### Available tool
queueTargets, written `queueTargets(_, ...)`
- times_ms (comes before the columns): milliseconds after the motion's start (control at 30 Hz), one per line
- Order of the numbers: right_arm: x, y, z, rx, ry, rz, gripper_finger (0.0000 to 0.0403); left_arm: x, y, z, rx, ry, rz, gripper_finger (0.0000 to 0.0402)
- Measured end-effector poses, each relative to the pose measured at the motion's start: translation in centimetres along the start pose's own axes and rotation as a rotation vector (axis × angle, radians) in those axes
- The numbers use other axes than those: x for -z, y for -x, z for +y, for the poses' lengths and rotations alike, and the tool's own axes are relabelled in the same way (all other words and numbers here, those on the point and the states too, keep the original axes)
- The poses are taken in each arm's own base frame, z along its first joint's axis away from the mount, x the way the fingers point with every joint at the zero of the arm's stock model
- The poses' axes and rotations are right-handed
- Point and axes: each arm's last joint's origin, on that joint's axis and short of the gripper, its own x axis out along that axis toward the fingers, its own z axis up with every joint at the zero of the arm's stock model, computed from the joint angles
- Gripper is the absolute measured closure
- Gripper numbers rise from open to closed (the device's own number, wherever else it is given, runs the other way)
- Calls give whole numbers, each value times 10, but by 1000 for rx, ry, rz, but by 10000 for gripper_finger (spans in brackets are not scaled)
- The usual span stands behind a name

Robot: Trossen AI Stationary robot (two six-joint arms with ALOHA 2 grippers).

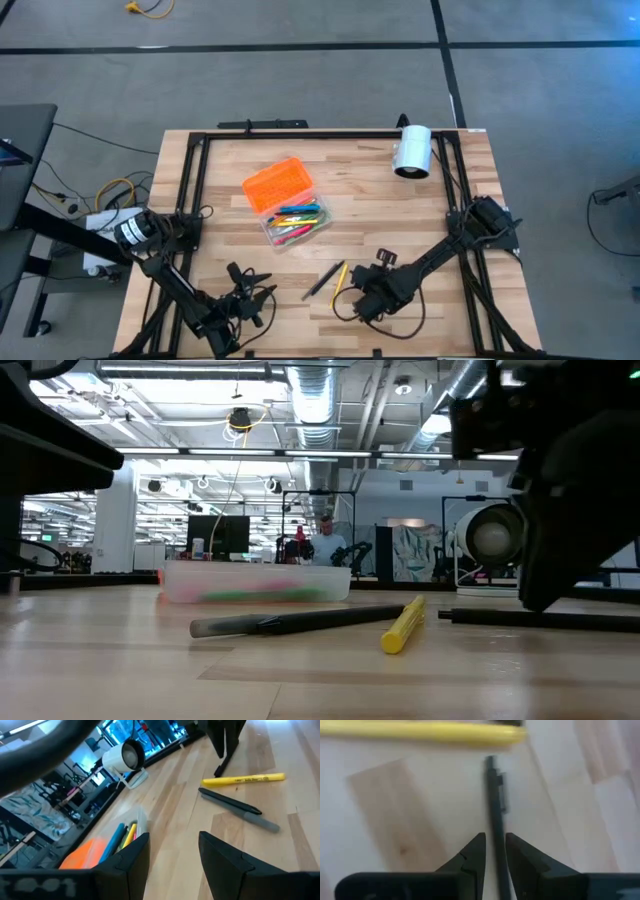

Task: Pick & place school supplies into a supply box
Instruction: Put the right black pen into the supply box

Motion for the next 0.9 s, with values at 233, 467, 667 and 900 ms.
queueTargets(233,4,16,8,56,136,-79,334,-3,0,-1,4,8,2,242)
queueTargets(467,8,14,5,85,129,-53,305,-4,-2,-1,14,-2,22,242)
queueTargets(667,9,-5,-4,49,92,-8,250,-4,-3,-1,12,-1,26,242)
queueTargets(900,8,-14,-11,33,31,15,198,-3,-3,-1,23,-5,38,242)
